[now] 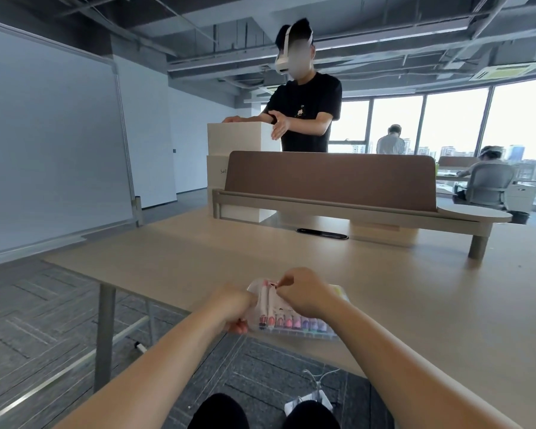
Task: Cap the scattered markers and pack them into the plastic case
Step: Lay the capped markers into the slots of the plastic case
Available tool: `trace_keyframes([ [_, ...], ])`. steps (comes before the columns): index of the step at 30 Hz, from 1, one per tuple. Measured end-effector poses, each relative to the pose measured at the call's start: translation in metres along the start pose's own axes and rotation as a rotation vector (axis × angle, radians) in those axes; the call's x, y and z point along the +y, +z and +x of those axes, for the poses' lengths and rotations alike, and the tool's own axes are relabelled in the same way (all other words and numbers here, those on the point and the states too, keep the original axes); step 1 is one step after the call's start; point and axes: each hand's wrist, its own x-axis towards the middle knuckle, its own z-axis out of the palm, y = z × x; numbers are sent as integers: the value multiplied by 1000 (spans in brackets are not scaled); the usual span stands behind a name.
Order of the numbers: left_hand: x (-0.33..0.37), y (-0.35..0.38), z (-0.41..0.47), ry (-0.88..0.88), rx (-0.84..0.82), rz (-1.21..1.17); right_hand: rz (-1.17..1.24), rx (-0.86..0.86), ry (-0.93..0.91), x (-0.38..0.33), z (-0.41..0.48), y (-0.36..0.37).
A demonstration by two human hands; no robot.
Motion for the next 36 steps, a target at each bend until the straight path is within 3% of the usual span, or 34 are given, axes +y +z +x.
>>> trace_keyframes([
  [2, 7, -3, -2, 32, -24, -108, 12, 28, -12, -2, 1, -3],
  [5, 19, -12, 2, 144, 122, -128, 28, 121, -32, -4, 2, -7],
  [9, 49, -34, 7, 366, 328, 103, 172, 287, -20, -9, 9, -26],
  [13, 87, -54, -7, 594, 395, 226, 246, 511, -22, -16, 17, -52],
  [20, 108, -44, -8, 836, 356, 286, 458, 460, -14, -23, 19, -70],
  [25, 84, -48, 7, 647, 349, 13, 671, 451, 7, -15, 23, -61],
  [29, 68, -42, 17, 510, 111, -330, 745, 509, 3, -16, 26, -53],
  [31, 70, -40, 20, 493, 91, -490, 746, 546, -14, -20, 28, -50],
  [36, 74, -37, 21, 429, 134, -570, 858, 503, 16, -27, 34, -45],
])
